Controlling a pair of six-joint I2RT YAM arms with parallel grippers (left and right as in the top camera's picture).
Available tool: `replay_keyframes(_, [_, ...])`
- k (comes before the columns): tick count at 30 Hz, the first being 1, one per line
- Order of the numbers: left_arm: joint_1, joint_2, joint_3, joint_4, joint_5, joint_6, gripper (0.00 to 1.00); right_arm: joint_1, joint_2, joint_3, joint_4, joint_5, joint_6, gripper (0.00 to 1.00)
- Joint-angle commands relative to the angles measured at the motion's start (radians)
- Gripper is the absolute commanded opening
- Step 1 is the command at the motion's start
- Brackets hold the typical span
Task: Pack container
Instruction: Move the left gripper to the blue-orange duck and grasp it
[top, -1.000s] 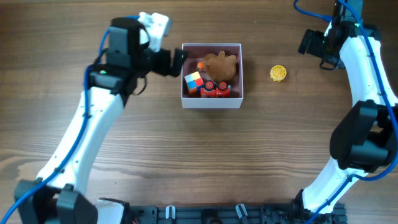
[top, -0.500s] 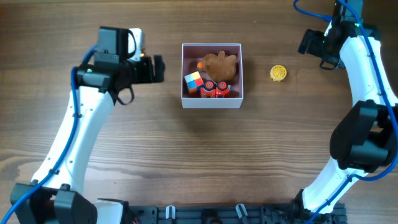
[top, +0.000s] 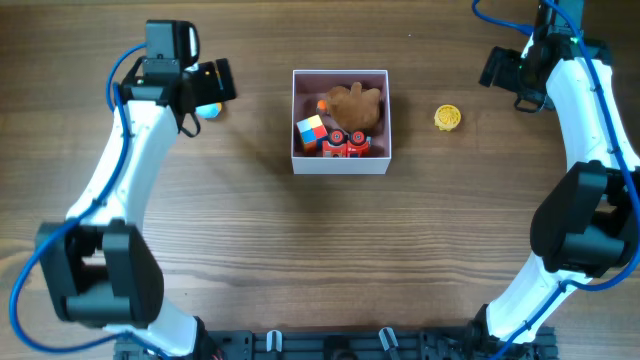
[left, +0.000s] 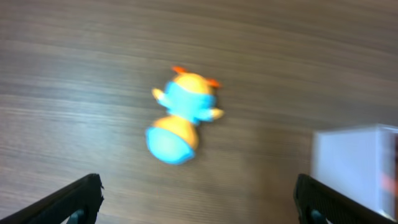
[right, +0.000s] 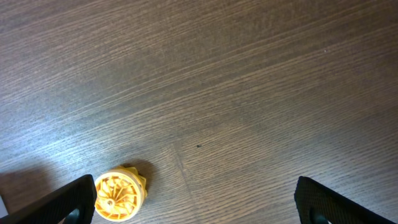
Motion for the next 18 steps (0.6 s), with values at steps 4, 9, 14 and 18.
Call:
replay_keyframes(4, [0.044,0.106,0.010,0.122,-0.026,0.055,1.00,0.004,0.006,-0.003,0.002,0.003,0.011,1.00])
replay_keyframes(9, [0.044,0.167,0.010,0.149,0.065,0.130,1.00,0.004,0.006,-0.003,0.002,0.003,0.011,1.00])
replay_keyframes(14, [0.044,0.231,0.010,0.148,0.081,0.271,0.99,0.004,0.006,-0.003,0.002,0.003,0.011,1.00])
replay_keyframes(18, [0.045,0.239,0.010,0.154,0.081,0.294,1.00,0.004,0.006,-0.003,0.002,0.003,0.011,1.00])
